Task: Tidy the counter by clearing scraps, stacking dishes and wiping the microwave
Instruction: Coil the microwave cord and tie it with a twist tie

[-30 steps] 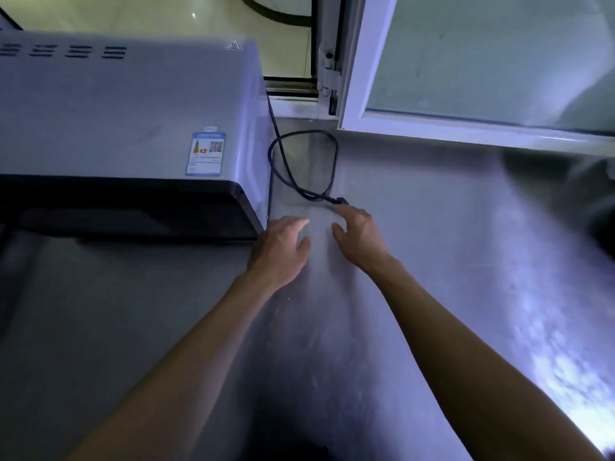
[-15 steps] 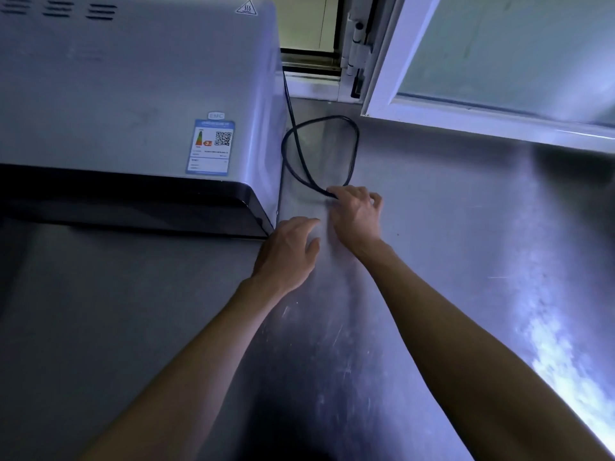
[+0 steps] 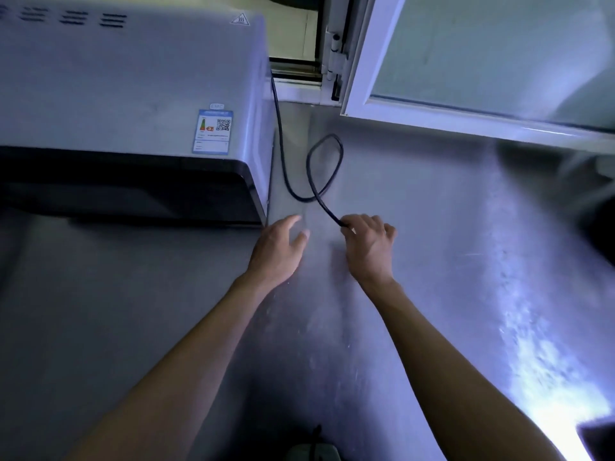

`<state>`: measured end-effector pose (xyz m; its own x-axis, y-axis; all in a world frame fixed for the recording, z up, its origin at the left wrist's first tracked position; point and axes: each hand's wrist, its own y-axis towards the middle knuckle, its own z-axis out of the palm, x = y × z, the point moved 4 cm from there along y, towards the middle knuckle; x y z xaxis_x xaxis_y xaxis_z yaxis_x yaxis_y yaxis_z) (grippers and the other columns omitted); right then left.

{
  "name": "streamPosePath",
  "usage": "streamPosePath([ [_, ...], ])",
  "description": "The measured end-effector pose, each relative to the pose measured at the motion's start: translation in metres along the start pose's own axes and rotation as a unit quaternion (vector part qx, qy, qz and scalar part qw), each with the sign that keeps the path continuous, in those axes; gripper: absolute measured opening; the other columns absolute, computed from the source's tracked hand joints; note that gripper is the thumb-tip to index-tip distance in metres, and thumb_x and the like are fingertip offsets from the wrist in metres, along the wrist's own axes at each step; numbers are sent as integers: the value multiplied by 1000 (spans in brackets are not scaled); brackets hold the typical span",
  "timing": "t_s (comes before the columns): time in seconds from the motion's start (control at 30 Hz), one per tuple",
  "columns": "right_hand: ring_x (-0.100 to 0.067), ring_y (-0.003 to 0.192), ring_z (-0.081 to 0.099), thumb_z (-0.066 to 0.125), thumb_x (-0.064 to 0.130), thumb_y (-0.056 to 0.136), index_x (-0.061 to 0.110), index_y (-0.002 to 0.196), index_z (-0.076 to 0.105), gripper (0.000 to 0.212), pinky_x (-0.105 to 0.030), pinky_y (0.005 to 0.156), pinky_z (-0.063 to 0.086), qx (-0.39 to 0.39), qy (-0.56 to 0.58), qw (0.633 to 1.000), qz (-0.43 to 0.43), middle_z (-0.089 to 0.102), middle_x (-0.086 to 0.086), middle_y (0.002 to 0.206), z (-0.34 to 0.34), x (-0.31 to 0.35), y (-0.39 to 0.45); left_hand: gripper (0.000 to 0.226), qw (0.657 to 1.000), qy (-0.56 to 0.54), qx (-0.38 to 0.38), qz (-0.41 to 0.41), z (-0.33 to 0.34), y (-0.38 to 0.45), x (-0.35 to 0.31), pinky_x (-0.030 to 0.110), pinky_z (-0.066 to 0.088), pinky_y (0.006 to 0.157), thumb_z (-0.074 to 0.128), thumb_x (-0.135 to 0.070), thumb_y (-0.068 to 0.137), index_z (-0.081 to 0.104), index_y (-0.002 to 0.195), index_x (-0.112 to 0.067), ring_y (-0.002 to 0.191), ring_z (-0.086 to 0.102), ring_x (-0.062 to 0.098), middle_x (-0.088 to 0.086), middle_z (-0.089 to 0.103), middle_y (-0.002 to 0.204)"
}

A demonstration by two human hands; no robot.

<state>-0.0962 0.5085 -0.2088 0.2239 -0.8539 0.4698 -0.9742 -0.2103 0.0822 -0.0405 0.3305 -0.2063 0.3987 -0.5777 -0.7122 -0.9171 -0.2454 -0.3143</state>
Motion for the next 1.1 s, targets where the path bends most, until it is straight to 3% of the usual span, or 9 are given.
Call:
streamPosePath([
  [0.07,-28,87,57,66,6,89,15,98,70,14,-41,85,32,-13,12,1000,-8,69,0,87,-12,2,-25,44,994,-100,4,-49,1,-3,-7,32,46,101,48,-46,99,58,132,-19,117,59,14,2,63,132],
  [0.2,-29,82,59,70,4,87,15,97,70,14,-43,81,38,-14,13,1000,-22,68,0,84,-26,6,-74,20,969,-241,-10,-58,2,-14,-36,46,54,92,42,-47,100,60,95,-38,101,67,15,-1,72,105],
  [0.37,-30,79,59,69,4,88,15,98,73,15,-41,76,39,-11,25,999,-21,68,0,82,-36,3,-104,28,926,-369,25,-79,5,-32,-68,24,52,62,45,-38,103,67,103,-21,76,74,23,2,77,88],
  [0.43,-29,80,59,69,5,89,16,98,73,15,-41,76,40,-11,30,999,-24,68,0,82,-42,1,-110,28,913,-402,35,-63,2,-43,-80,27,49,61,50,-35,103,68,106,-13,65,70,24,8,72,81],
  [0.57,-31,83,63,70,6,87,15,99,74,15,-43,77,45,0,62,997,-54,71,0,88,-55,-4,-116,18,921,-388,18,0,-7,-64,-99,32,48,63,55,-17,101,68,109,-7,58,62,25,13,60,77],
  [0.7,-30,97,66,66,7,92,12,111,71,21,-47,84,50,1,96,993,-63,72,-4,110,-75,-14,-104,22,929,-367,2,47,-21,-80,-106,23,49,61,52,-12,102,65,116,-2,66,63,24,13,62,76],
  [0.83,-32,109,62,62,7,94,9,127,63,33,-48,91,51,-11,115,989,-92,65,-8,127,-98,-6,-70,19,949,-296,-26,106,-36,-89,-104,19,48,73,54,-14,101,67,113,-7,74,66,14,13,67,77],
  [0.97,-29,130,48,60,13,96,12,146,43,53,-42,106,44,1,146,987,-67,47,-9,147,-105,11,-26,17,944,-290,-69,139,-53,-97,-89,28,50,72,54,-27,98,69,105,-23,79,68,19,5,68,79],
  [1.1,-27,146,27,59,15,96,18,156,22,70,-40,118,28,43,139,987,-64,26,-7,162,-99,34,5,22,928,-315,-128,152,-70,-105,-72,22,47,75,49,-29,96,69,103,-21,80,68,23,4,68,84],
])
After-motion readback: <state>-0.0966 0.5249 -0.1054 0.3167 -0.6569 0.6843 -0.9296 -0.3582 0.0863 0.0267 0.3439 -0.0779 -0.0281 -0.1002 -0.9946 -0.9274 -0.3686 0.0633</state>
